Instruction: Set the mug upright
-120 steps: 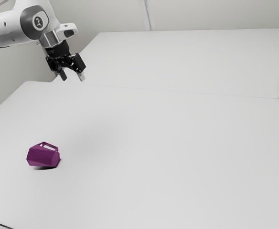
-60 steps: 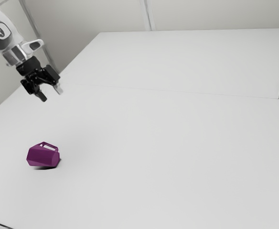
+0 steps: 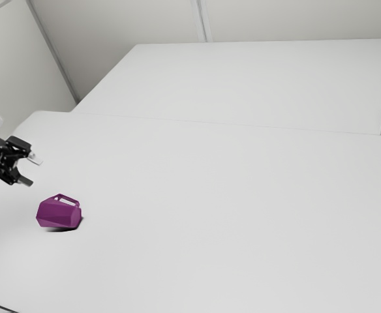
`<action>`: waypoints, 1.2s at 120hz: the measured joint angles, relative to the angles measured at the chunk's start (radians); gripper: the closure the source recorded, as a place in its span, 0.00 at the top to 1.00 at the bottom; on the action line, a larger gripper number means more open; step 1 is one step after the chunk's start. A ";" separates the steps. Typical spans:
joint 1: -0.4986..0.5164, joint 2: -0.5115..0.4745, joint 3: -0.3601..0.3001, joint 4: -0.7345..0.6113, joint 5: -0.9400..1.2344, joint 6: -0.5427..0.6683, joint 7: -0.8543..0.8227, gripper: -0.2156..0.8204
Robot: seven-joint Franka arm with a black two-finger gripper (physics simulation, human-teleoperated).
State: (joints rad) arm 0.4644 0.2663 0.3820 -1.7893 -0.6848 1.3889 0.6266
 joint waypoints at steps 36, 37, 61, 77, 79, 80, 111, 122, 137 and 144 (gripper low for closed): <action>0.110 0.155 -0.002 0.037 -0.073 -0.046 0.200 0.79; 0.111 0.159 -0.002 0.036 -0.077 -0.046 0.204 0.79; 0.118 0.208 -0.006 -0.010 -0.147 -0.057 0.294 0.79; 0.117 0.212 -0.010 -0.059 -0.180 -0.060 0.338 0.79; 0.116 0.212 -0.011 -0.062 -0.183 -0.060 0.343 0.79; 0.115 0.212 -0.012 -0.063 -0.185 -0.060 0.345 0.79; 0.113 0.210 -0.015 -0.091 -0.220 -0.061 0.407 0.33; 0.112 0.211 -0.016 -0.092 -0.225 -0.062 0.424 0.20; 0.111 0.210 -0.017 -0.094 -0.229 -0.061 0.442 0.12; 0.112 0.205 -0.017 -0.103 -0.237 -0.062 0.449 0.09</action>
State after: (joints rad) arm 0.5759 0.4711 0.3650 -1.8922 -0.9220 1.3266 1.0758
